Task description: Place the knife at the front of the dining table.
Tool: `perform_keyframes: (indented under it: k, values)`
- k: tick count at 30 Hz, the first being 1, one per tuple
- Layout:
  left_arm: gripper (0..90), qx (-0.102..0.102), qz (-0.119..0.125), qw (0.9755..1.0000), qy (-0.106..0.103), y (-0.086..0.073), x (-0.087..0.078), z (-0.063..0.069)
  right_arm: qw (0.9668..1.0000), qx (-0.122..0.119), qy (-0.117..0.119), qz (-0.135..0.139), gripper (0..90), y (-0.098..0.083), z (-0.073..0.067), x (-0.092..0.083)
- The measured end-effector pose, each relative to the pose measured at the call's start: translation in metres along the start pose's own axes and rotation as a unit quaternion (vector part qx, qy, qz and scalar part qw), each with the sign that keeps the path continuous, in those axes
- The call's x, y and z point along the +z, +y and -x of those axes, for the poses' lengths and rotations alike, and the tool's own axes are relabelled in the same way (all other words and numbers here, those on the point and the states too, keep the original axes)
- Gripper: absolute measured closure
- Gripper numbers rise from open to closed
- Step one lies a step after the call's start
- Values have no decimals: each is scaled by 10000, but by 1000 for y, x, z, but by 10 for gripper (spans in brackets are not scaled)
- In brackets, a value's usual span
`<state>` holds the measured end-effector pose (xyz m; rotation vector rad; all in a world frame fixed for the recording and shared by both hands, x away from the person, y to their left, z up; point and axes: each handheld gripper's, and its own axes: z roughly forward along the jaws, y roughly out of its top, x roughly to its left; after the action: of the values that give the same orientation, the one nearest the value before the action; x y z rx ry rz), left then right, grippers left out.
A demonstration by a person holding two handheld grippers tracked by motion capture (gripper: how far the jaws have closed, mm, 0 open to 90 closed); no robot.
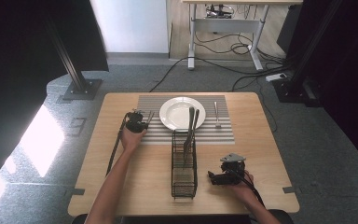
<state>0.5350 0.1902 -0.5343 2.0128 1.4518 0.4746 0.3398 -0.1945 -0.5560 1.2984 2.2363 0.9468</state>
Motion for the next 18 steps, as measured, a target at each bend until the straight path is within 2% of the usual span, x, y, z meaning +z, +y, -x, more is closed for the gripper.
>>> perform_keyframes:
  k: [3,7,11,14,18]
  values:
    - [802,-9,-8,10000,36,6,5,0,10000,1,0,0,9,0,0,0]
    - [802,-267,98,9996,-30,13,13,-4,10000,3,4,3,9,0,0,0]
    - [802,-181,-16,9998,76,22,18,-5,10000,-11,19,3,8,0,0,0]
    - [801,-309,-11,9995,22,26,21,-8,10000,-13,21,3,9,0,0,0]
    - [801,-317,-67,9995,57,30,23,-9,10000,-15,17,3,9,0,0,0]
